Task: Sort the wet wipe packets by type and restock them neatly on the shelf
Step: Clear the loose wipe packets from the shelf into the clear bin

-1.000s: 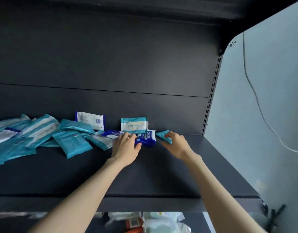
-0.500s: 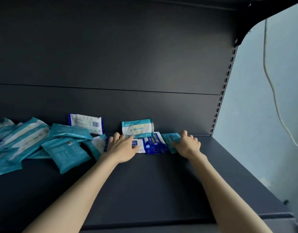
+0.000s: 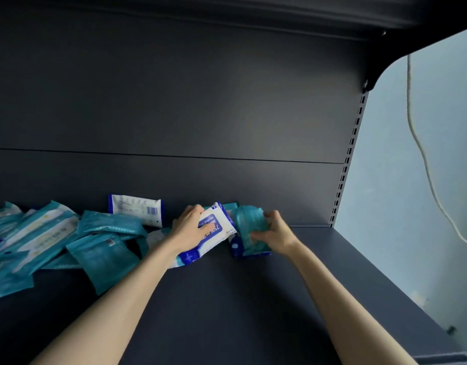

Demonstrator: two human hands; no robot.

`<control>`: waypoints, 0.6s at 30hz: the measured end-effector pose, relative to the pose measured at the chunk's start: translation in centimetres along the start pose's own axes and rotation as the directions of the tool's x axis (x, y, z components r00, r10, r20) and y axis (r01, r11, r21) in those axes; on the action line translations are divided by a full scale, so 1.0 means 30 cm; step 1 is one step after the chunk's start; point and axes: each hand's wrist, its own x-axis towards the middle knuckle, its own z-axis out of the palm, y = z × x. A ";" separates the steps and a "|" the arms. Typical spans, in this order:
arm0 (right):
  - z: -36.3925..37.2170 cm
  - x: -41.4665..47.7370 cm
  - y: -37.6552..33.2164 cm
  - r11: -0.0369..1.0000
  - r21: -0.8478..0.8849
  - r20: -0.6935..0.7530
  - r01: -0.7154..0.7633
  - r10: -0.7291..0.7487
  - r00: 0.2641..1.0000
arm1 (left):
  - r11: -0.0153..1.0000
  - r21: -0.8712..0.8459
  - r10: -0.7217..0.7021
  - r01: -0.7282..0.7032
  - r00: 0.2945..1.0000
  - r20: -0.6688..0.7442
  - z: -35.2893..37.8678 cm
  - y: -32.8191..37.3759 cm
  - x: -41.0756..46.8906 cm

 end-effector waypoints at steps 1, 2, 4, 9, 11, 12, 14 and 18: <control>0.026 0.014 0.004 0.997 -0.072 0.005 -0.024 0.025 1.000 | 0.999 0.032 0.019 -0.019 1.000 0.006 0.006 -0.007 0.025; 0.046 0.023 0.008 0.991 -0.122 0.010 -0.054 0.055 0.998 | 0.996 0.078 0.038 -0.040 0.999 0.022 0.013 -0.017 0.048; 0.063 0.032 0.004 0.979 -0.181 0.004 -0.096 0.098 0.995 | 0.985 0.147 0.080 -0.089 0.995 0.066 0.029 -0.040 0.086; 0.057 0.052 -0.006 0.974 -0.174 -0.015 -0.148 0.148 0.989 | 0.986 0.109 0.109 -0.125 0.985 0.135 0.059 -0.063 0.115; 0.058 0.066 -0.006 0.976 -0.138 -0.006 -0.166 0.167 0.986 | 0.992 0.065 0.101 -0.110 0.986 0.129 0.068 -0.065 0.114; 0.056 0.073 -0.008 0.978 -0.122 0.006 -0.169 0.171 0.985 | 0.991 0.078 0.097 -0.108 0.987 0.129 0.069 -0.060 0.113; 0.050 0.061 -0.023 0.980 -0.091 0.040 -0.177 0.181 0.983 | 0.986 0.146 0.051 -0.076 0.984 0.168 0.060 -0.045 0.112; 0.024 0.015 -0.042 0.980 -0.047 0.076 -0.193 0.196 0.978 | 0.952 0.305 -0.056 -0.040 0.952 0.302 0.042 -0.046 0.125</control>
